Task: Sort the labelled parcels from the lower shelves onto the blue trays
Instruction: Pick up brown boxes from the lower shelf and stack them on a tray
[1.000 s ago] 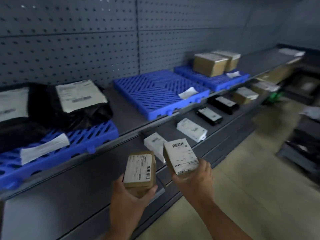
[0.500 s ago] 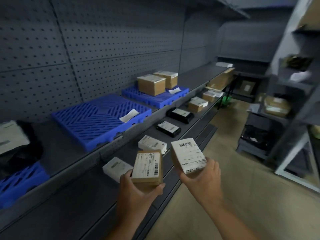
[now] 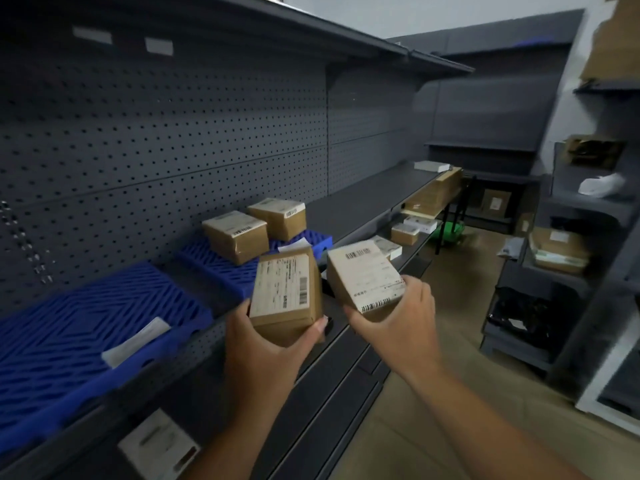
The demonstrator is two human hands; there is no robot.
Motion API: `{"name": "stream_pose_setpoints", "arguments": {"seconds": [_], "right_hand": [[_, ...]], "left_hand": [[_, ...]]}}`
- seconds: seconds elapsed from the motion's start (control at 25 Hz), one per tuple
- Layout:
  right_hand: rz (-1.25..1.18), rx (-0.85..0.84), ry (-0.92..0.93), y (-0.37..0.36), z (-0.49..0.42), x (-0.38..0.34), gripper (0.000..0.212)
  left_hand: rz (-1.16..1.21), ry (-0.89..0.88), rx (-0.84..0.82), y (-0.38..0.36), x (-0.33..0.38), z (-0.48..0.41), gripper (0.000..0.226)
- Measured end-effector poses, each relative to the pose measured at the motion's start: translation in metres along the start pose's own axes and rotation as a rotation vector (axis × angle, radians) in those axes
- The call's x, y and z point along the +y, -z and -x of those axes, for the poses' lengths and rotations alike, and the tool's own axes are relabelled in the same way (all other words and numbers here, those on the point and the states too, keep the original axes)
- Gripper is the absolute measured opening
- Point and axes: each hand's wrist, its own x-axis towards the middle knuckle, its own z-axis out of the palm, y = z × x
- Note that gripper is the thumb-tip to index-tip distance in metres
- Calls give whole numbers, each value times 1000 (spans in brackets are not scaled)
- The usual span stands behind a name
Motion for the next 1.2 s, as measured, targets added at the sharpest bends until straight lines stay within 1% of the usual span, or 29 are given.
{"name": "stream_pose_setpoints", "arguments": {"seconds": [0.12, 0.32, 0.48, 0.64, 0.76, 0.84, 1.0, 1.2], "right_hand": [[-68, -3, 48, -16, -61, -5, 99], [-242, -20, 154, -57, -154, -18, 97], [-322, -105, 218, -93, -220, -29, 87], [-389, -190, 216, -133, -274, -32, 97], [-420, -317, 256, -164, -307, -37, 104], [-469, -410, 267, -179, -325, -45, 103], [-420, -480, 336, -199, -344, -57, 101], [-382, -552, 353, -215, -349, -52, 103]], "left_hand": [[-10, -103, 103, -14, 20, -47, 112], [-62, -255, 339, -16, 41, -139, 113], [-140, -179, 478, -31, 45, -189, 112], [-295, -66, 530, -55, 41, -216, 117], [-423, 11, 624, -64, 35, -225, 121], [-475, 71, 682, -67, 37, -227, 122], [-541, 104, 684, -75, 38, -236, 120], [-588, 129, 692, -88, 36, -242, 120]]}}
